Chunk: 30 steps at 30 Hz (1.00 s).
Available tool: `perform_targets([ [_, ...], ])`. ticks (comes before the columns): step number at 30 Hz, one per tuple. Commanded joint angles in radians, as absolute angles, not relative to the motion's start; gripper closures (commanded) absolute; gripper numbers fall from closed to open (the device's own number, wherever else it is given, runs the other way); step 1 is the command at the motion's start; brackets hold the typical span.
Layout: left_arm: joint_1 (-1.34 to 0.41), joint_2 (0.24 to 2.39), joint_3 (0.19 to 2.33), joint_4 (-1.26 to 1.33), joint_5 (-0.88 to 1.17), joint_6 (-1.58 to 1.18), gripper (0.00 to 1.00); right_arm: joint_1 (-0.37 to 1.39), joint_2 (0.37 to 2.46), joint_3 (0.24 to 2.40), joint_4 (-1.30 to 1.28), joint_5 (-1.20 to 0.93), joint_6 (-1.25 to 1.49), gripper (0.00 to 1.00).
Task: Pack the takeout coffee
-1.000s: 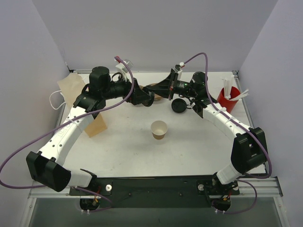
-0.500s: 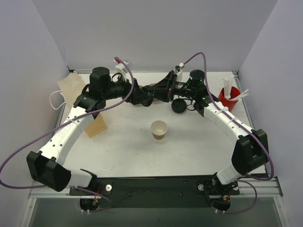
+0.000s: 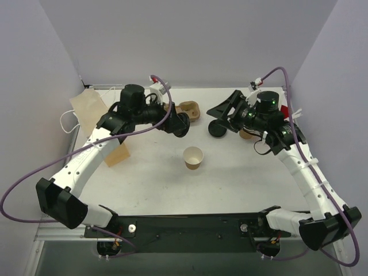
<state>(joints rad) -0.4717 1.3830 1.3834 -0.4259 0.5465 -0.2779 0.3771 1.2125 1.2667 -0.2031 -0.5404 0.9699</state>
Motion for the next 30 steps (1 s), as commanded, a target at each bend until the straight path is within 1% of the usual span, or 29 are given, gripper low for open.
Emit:
perform_targets([
  [1,-0.575,1.453,1.495,-0.563,0.433,-0.215,0.40,0.362,1.131,1.305,-0.394,-0.283,0.799,0.41],
  [2,-0.595,1.469,1.512,-0.610,0.375,-0.197,0.40,0.359,1.115,1.307,-0.409,-0.266,0.786,0.40],
  [4,-0.664,1.526,1.571,-0.656,0.321,-0.186,0.40,0.356,1.103,1.304,-0.451,-0.220,0.747,0.40],
  [8,-0.741,1.629,1.661,-0.764,0.212,-0.176,0.41,0.344,1.065,1.276,-0.482,-0.173,0.713,0.40],
  [11,-0.802,1.744,1.753,-0.854,0.106,-0.161,0.41,0.336,1.054,1.253,-0.494,-0.158,0.692,0.39],
  [16,-0.859,1.836,1.839,-0.933,-0.033,-0.160,0.43,0.324,1.052,1.221,-0.505,-0.163,0.672,0.39],
  [23,-0.893,1.891,1.864,-0.988,-0.109,-0.156,0.43,0.319,1.066,1.207,-0.503,-0.186,0.650,0.39],
  [30,-0.900,1.917,1.868,-1.000,-0.120,-0.150,0.43,0.318,1.071,1.204,-0.503,-0.190,0.649,0.39],
])
